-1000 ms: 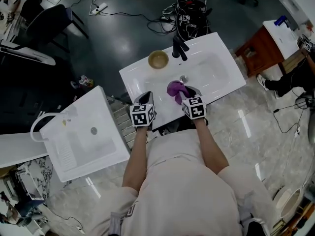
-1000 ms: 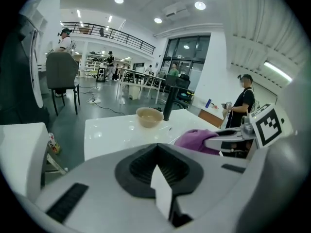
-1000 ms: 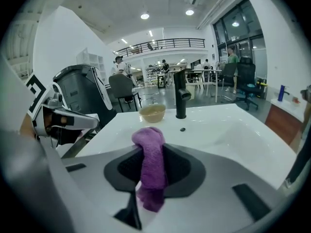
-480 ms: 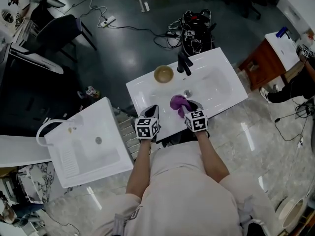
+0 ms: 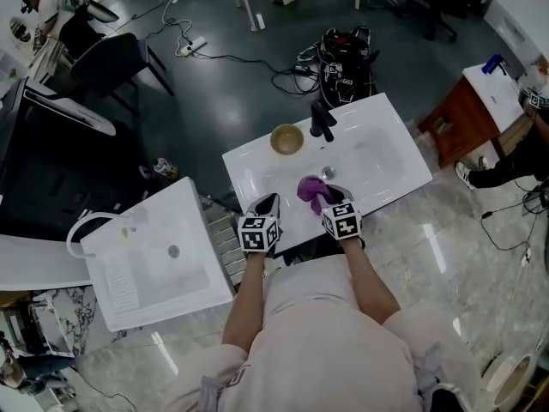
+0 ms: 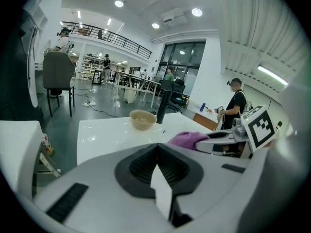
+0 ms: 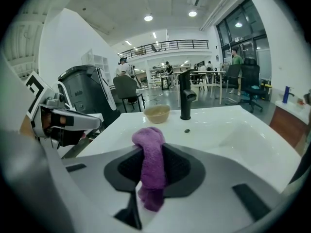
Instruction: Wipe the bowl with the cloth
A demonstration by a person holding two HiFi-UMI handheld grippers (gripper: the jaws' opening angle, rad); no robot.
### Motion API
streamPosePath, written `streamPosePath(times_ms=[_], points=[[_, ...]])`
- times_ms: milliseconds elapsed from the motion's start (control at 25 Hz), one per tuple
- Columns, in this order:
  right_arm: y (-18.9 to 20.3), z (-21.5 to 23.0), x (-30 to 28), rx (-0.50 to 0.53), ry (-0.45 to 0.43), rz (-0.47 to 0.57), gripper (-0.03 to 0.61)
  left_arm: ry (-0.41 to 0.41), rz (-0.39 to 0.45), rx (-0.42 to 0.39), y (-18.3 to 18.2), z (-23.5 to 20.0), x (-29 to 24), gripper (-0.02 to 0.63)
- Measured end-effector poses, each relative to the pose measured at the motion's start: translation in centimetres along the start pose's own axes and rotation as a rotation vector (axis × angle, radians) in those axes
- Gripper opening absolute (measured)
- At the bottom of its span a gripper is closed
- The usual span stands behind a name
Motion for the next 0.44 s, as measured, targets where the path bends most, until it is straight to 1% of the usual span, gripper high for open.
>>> streamPosePath(times_ms=[440], points=[[-0.63,0.8,0.65,0.004,-0.006,0.02,0.087,-0.033,0.004,-0.03,-0.94,0.53,-0.3,0.006]])
Point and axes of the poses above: the fingertips, and each gripper's own axes: x backward along the fingers, z to its right, y out of its underside, the point moved 9 cm from there along x, backward along the fingers
